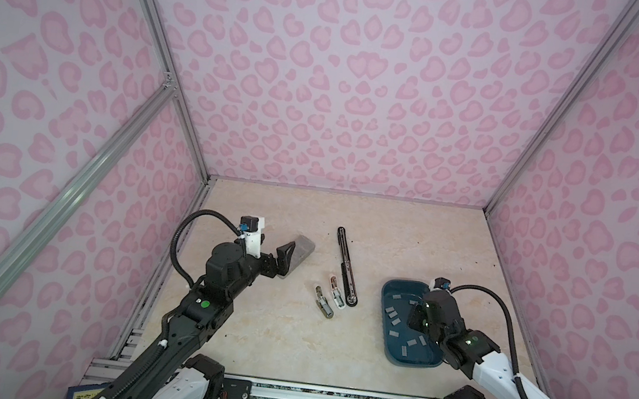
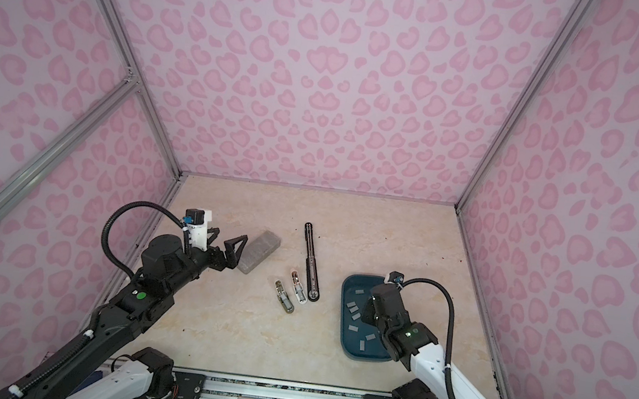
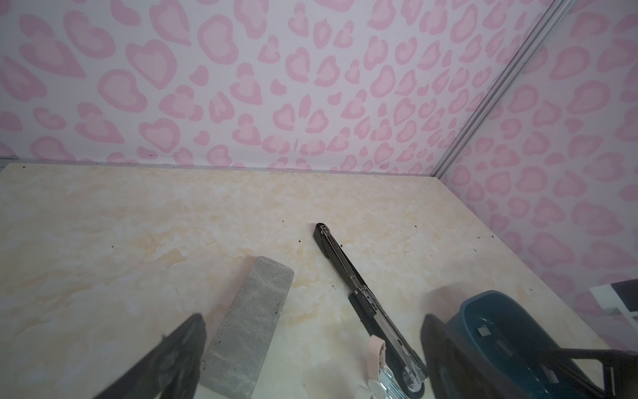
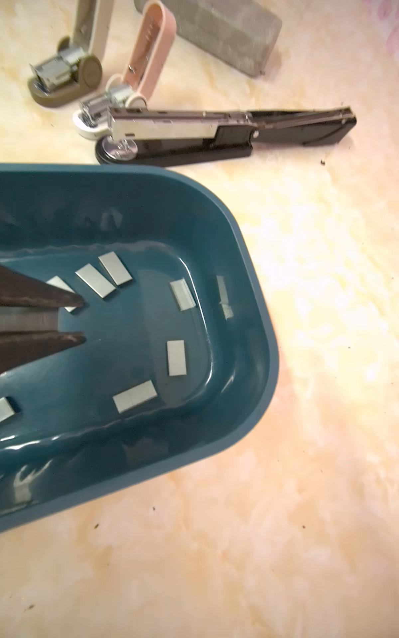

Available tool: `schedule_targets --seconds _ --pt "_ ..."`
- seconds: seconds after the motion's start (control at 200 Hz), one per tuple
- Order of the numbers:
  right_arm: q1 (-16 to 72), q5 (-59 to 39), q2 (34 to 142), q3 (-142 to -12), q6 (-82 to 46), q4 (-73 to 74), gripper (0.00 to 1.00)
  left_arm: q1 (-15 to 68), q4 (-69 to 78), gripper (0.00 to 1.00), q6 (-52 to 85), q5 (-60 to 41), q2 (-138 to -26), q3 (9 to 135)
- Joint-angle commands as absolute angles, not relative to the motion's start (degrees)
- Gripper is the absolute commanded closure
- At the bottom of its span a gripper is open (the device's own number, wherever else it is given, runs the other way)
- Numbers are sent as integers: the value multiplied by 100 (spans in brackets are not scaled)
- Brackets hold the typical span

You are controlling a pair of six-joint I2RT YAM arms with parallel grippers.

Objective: Load the staples into the stapler
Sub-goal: 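Grasp and lift a staple strip with the right gripper while the left draws back, then carry the staple strip with the right gripper toward the pink stapler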

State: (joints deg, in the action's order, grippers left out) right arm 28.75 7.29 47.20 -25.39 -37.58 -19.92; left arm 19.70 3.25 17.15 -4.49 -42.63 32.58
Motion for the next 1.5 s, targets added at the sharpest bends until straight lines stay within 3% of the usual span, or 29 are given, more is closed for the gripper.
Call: schedule_targets --seconds 0.0,0.35,0.56,0.745,0.93,1.255,1.495 --pt "2891 506 4144 -2402 -4079 -1882 90 1960 -204 2 2136 -181 -3749 3011" --pt "3524 749 2281 -1757 -4154 -611 91 1960 -862 2 2447 -6 -2899 2345" --pt "3703 612 2119 -1522 -3631 -303 91 1960 -1284 2 2716 189 -2508 1735" --pt "3763 329 2923 -1470 -2961 205 91 1960 -1210 2 3040 764 -1536 1124" --pt "3931 -162 3899 -1612 -2562 1141 91 1964 -1489 2 3128 702 -991 1029" --pt "5034 -146 5471 -2308 -1335 1551 90 1973 -1351 2 3117 610 -1270 1035" --pt "5120 -264 6830 -2635 -1186 2026 90 2020 -1000 2 2884 118 -1477 997"
